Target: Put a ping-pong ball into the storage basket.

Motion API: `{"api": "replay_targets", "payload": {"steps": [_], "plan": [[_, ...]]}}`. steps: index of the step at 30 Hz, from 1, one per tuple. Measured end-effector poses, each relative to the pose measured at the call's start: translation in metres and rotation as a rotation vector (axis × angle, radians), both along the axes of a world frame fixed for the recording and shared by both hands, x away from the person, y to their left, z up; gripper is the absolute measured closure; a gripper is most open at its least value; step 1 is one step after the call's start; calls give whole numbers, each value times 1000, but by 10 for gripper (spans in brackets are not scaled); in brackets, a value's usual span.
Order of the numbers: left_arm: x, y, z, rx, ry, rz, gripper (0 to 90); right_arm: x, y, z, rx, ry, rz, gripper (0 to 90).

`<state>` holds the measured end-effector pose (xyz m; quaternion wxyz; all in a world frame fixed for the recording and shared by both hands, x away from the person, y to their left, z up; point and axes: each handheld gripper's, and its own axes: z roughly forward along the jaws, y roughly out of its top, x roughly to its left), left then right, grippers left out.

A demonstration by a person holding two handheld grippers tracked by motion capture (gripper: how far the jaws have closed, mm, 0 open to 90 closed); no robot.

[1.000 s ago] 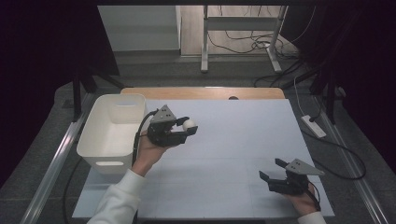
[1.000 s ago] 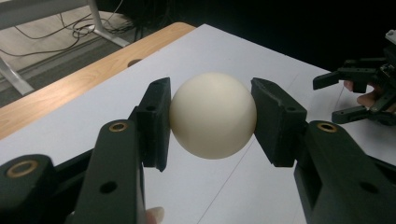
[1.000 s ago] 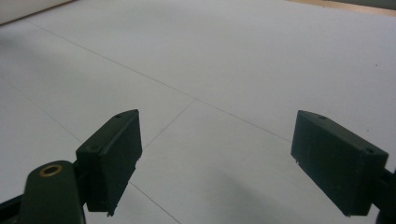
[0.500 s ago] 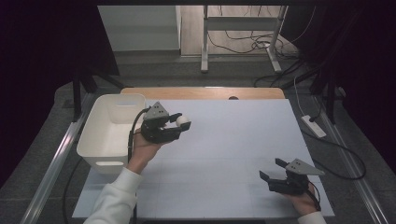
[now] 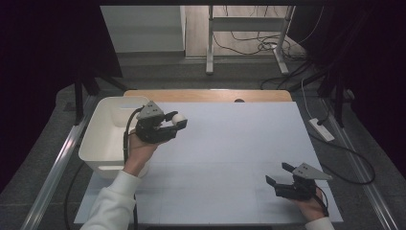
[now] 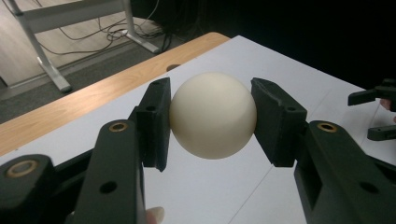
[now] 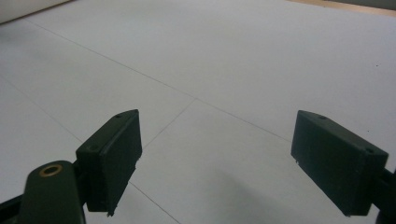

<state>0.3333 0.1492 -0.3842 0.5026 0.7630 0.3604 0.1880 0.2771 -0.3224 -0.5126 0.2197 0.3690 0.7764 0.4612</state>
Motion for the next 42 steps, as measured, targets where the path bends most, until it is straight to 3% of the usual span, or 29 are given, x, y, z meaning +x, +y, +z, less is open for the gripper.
{"api": "replay_targets", "payload": {"steps": [11,42], "plan": [[0,18,2,-11,-9,63,509,0,1,0,-3,-2,1,165],[-2,59,7,-19,-10,173,509,1,1,-1,-8,-1,2,165]]}}
